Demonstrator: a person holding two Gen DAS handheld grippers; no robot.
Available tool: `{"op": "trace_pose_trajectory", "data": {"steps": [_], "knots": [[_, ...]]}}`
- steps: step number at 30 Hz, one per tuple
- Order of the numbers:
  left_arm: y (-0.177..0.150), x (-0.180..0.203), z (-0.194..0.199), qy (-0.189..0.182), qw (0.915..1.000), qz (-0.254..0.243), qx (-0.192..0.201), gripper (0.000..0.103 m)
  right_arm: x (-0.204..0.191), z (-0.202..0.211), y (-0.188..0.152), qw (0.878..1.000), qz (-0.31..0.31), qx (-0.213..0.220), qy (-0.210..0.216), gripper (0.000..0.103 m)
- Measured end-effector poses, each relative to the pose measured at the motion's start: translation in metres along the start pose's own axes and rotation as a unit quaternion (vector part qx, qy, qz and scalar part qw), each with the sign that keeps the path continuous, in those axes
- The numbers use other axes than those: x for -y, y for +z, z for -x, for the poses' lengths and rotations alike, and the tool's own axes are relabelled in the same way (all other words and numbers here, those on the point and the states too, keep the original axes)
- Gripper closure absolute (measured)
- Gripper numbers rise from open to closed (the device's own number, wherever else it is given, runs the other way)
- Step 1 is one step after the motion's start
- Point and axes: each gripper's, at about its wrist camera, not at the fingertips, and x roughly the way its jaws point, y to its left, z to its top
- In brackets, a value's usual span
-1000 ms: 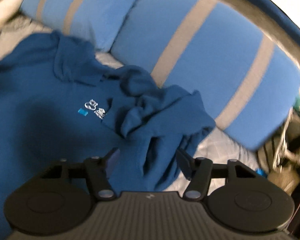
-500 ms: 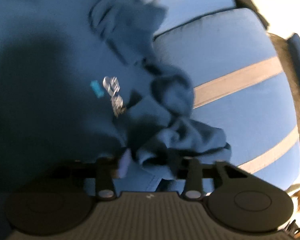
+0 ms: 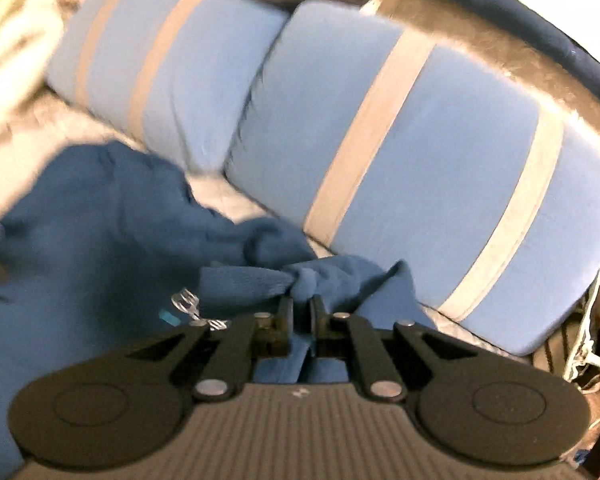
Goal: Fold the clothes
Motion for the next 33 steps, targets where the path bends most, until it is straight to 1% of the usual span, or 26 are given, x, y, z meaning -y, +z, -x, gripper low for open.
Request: {"op": "trace_pose_trajectory", "data": {"steps": [2,6,9,13,16,19,21,22,23,24,25,26,27,30,32,33], "knots": [[0.0,0.0,0.0,0.001,1.0,0.0,0.0,0.023,0.012,0.017,-0.003,1.0,0.009,0.004,0.016,0.095],[0.0,0.0,-0.001,0.003,1.0,0.0,-0.002,0.023,0.03,0.037,-0.019,1.0,0.007,-0.005,0.022,0.095],[-0.001,0.0,-0.002,0.005,1.0,-0.003,-0.004,0.023,0.036,0.048,-0.043,1.0,0.016,-0.02,0.013,0.095],[-0.001,0.0,-0.002,0.005,1.0,-0.005,-0.004,0.023,0.045,0.055,-0.072,0.998,0.043,-0.054,-0.004,0.096],[-0.002,0.0,-0.002,0.004,1.0,-0.007,-0.003,0.023,0.055,0.063,-0.094,0.995,0.062,-0.083,-0.018,0.096],[-0.001,-0.001,-0.001,0.006,1.0,-0.005,-0.002,0.023,0.07,0.063,-0.115,0.989,0.077,-0.118,-0.045,0.095],[-0.001,-0.001,-0.001,0.008,1.0,-0.003,-0.001,0.023,0.081,0.061,-0.129,0.984,0.072,-0.136,-0.095,0.082],[-0.001,-0.001,-0.001,0.009,1.0,-0.002,-0.001,0.023,0.086,0.061,-0.135,0.98,0.064,-0.141,-0.124,0.067],[-0.001,-0.001,-0.001,0.009,1.0,-0.002,-0.002,0.023,0.09,0.061,-0.141,0.977,0.052,-0.142,-0.148,0.06],[-0.002,-0.001,-0.001,0.01,0.9999,-0.003,-0.002,0.023,0.093,0.063,-0.146,0.976,0.037,-0.141,-0.161,0.054],[-0.002,0.0,-0.001,0.01,0.9999,-0.004,-0.002,0.023,0.095,0.065,-0.15,0.976,0.02,-0.139,-0.169,0.04],[-0.002,0.0,-0.001,0.01,0.9999,-0.005,-0.003,0.023,0.096,0.068,-0.154,0.976,0.003,-0.135,-0.172,0.028],[-0.001,0.0,-0.001,0.01,0.9999,-0.005,-0.003,0.023,0.097,0.07,-0.158,0.977,-0.014,-0.132,-0.169,0.025],[-0.002,0.0,-0.001,0.009,0.9999,-0.007,-0.002,0.023,0.099,0.075,-0.172,0.976,-0.089,-0.134,-0.144,0.025],[-0.002,-0.001,-0.001,0.008,0.9999,-0.007,-0.002,0.023,0.104,0.076,-0.185,0.971,-0.158,-0.133,-0.12,0.025],[-0.002,-0.001,-0.001,0.005,1.0,-0.007,-0.002,0.023,0.107,0.076,-0.191,0.966,-0.194,-0.131,-0.107,0.025]]}}
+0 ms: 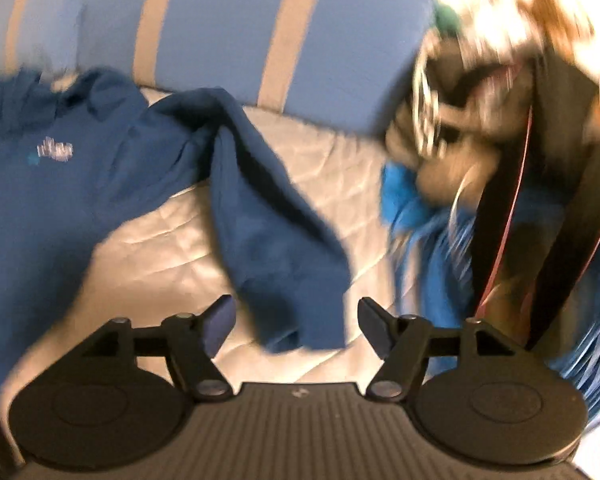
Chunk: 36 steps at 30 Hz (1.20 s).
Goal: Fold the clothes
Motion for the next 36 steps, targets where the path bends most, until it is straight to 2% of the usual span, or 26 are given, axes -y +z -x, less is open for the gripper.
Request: {"op": "trace_pose_trajectory", "data": {"steps": [2,3,4,5,7,9,11,12,18,19,21,23,24,26,30,32,36], "knots": [[0.0,0.001,0.001,-0.011,0.9999,-0.001,0.0,0.023,0.012,-0.007,-0.009,0.995,-0.093,-0.011,0.031,0.025],[-0.001,0.001,0.001,-0.017,0.9999,-0.002,0.0,0.023,0.02,-0.01,-0.016,0.987,-0.152,-0.016,0.048,0.025],[-0.001,0.002,0.002,-0.023,0.9997,-0.004,0.0,0.023,0.027,-0.014,-0.022,0.976,-0.209,-0.021,0.064,0.025],[-0.001,0.004,0.002,-0.027,0.9996,-0.008,0.001,0.023,0.036,-0.018,-0.029,0.959,-0.271,-0.025,0.082,0.025],[-0.002,0.008,0.003,-0.036,0.9993,-0.015,0.003,0.023,0.051,-0.028,-0.046,0.91,-0.393,-0.03,0.127,0.026],[-0.003,0.011,0.003,-0.038,0.999,-0.022,0.003,0.023,0.062,-0.038,-0.063,0.847,-0.503,-0.026,0.17,0.026],[-0.004,0.013,0.001,-0.036,0.999,-0.025,-0.001,0.023,0.065,-0.047,-0.075,0.793,-0.578,-0.017,0.192,0.027],[-0.004,0.012,0.001,-0.036,0.9991,-0.024,-0.001,0.023,0.064,-0.049,-0.08,0.774,-0.603,-0.01,0.194,0.027],[-0.003,0.01,0.001,-0.033,0.9993,-0.018,-0.003,0.023,0.058,-0.057,-0.099,0.698,-0.699,0.034,0.154,0.027],[-0.003,0.01,0.001,-0.033,0.9993,-0.018,-0.003,0.023,0.057,-0.057,-0.098,0.696,-0.702,0.037,0.145,0.028],[-0.003,0.009,0.0,-0.033,0.9993,-0.018,-0.004,0.023,0.053,-0.056,-0.09,0.713,-0.689,0.039,0.121,0.035],[-0.003,0.01,0.0,-0.032,0.9993,-0.019,-0.004,0.023,0.051,-0.056,-0.083,0.738,-0.668,0.032,0.09,0.084],[-0.003,0.01,0.0,-0.032,0.9993,-0.018,-0.003,0.023,0.052,-0.056,-0.082,0.749,-0.657,0.03,0.08,0.087],[-0.004,0.009,0.001,-0.031,0.9993,-0.018,-0.003,0.023,0.052,-0.054,-0.08,0.772,-0.632,0.03,0.061,0.091],[-0.003,0.009,0.0,-0.03,0.9994,-0.017,-0.006,0.023,0.054,-0.038,-0.056,0.843,-0.537,0.039,0.012,0.093],[-0.003,0.009,0.0,-0.031,0.9993,-0.018,-0.005,0.023,0.06,-0.026,-0.043,0.871,-0.488,0.047,-0.015,0.093],[-0.003,0.008,0.001,-0.032,0.9994,-0.016,-0.002,0.023,0.081,0.004,-0.021,0.913,-0.392,0.068,-0.086,0.093]]}}
